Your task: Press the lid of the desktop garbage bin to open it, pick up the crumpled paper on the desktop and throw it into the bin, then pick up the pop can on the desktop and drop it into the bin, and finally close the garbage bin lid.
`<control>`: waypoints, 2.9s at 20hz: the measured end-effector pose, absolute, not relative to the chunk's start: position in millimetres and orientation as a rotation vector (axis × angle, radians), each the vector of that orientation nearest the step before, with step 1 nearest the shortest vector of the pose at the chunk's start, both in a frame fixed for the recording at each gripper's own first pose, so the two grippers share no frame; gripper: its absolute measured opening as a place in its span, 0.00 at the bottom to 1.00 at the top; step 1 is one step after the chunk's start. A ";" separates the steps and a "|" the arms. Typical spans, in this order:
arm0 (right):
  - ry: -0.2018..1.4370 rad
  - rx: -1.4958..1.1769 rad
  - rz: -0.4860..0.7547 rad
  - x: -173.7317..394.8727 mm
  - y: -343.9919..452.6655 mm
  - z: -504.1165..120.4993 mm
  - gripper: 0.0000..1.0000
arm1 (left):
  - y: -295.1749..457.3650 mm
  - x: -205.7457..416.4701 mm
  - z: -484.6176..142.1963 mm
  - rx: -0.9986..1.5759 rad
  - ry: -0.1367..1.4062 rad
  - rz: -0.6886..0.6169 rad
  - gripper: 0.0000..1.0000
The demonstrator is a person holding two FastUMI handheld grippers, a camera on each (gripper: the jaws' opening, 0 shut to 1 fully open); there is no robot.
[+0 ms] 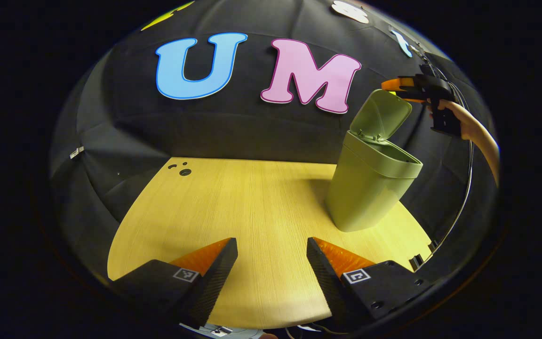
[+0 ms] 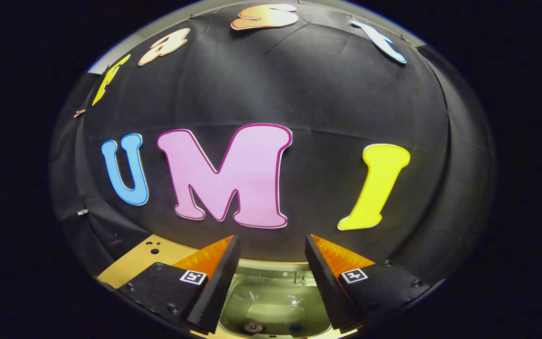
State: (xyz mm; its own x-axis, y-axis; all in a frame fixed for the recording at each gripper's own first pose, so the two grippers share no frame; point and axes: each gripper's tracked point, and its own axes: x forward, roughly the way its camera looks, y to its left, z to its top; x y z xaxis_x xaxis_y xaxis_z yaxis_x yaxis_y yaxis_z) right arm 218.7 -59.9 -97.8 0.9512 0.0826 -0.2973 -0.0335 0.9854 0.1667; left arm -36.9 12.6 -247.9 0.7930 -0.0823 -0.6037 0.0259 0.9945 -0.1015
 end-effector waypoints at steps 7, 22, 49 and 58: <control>0.397 0.142 0.096 164.4 -44.3 -147.2 0.88 | 1.8 -27.9 -243.9 -0.081 0.640 -0.085 0.95; 0.519 0.185 0.110 119.3 -25.3 -234.5 1.00 | -10.5 -29.1 -247.8 -0.078 0.646 -0.112 0.95; 0.510 0.192 0.153 114.9 -17.5 -234.2 1.00 | -18.1 -20.2 -252.3 -0.102 0.650 -0.126 0.95; 0.443 0.202 0.209 83.5 9.3 -193.3 1.00 | -21.2 -16.6 -247.0 -0.099 0.639 -0.135 0.95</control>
State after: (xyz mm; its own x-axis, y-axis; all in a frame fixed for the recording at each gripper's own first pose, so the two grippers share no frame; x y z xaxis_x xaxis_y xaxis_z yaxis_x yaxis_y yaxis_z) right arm 83.5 9.3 -193.3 0.8830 0.2431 -0.4016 -0.1557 0.9587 0.2380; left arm -16.6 -21.2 -247.0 0.7942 -0.1562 -0.5873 0.0954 0.9865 -0.1333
